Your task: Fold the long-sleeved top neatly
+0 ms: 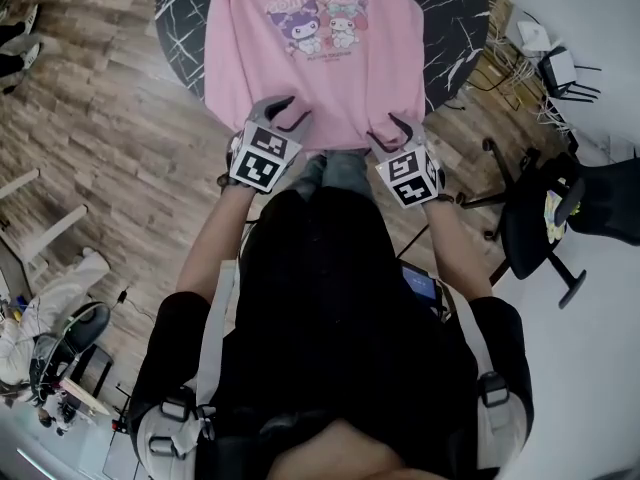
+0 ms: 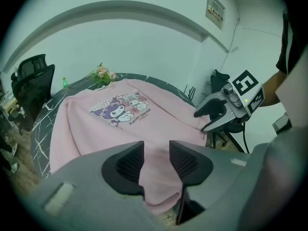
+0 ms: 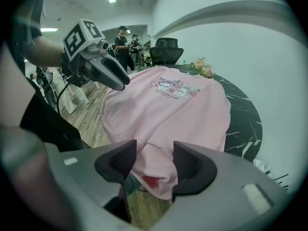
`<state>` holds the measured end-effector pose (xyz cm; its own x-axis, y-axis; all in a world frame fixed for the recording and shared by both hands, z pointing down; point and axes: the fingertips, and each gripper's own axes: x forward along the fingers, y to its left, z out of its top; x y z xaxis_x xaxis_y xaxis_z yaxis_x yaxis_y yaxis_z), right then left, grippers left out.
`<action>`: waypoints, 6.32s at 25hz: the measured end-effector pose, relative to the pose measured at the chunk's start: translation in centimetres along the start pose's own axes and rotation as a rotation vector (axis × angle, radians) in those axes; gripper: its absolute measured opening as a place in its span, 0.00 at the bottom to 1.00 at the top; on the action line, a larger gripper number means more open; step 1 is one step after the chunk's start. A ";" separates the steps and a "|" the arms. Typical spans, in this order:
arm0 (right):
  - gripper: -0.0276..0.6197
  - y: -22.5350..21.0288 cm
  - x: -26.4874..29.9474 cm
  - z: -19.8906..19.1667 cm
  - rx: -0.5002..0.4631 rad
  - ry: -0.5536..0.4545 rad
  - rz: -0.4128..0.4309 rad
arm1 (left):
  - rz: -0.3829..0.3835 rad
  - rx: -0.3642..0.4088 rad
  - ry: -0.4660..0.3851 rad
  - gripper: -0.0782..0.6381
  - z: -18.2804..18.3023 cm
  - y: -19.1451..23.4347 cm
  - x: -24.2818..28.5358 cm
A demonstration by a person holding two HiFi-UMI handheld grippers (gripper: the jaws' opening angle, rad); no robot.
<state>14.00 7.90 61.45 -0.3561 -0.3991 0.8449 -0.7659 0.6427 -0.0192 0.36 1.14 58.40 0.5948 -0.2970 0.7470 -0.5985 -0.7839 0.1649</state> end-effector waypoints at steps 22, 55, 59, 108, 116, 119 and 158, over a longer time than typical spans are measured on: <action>0.13 -10.2 -6.1 0.3 0.237 -0.108 -0.142 | -0.067 0.018 0.038 0.33 0.7 -2.9 1.6; 0.13 -45.8 -11.7 4.2 0.281 -0.220 -0.239 | 0.129 -0.172 0.054 0.33 13.5 -7.4 10.9; 0.13 -42.7 -10.3 7.8 0.228 -0.241 -0.187 | 0.174 -0.203 0.037 0.33 11.9 -5.7 9.1; 0.31 -2.8 15.1 33.4 0.220 -0.127 0.055 | 0.130 -0.346 -0.014 0.32 -10.0 15.5 -12.7; 0.41 -0.7 16.0 33.7 0.230 -0.120 0.148 | 0.114 -0.366 0.016 0.32 -10.6 15.5 -12.4; 0.44 -1.1 16.5 33.8 0.196 -0.089 0.086 | 0.110 -0.366 0.005 0.32 -10.5 15.6 -12.1; 0.33 4.4 15.5 26.0 -0.009 0.020 0.200 | -0.041 -0.467 0.024 0.39 -15.2 10.4 -6.5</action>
<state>-8.79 -12.48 60.57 -0.4899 -0.2501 0.8351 -0.6761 0.7138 -0.1829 -17.93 3.18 65.00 0.6140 -0.2539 0.7474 -0.7552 -0.4643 0.4627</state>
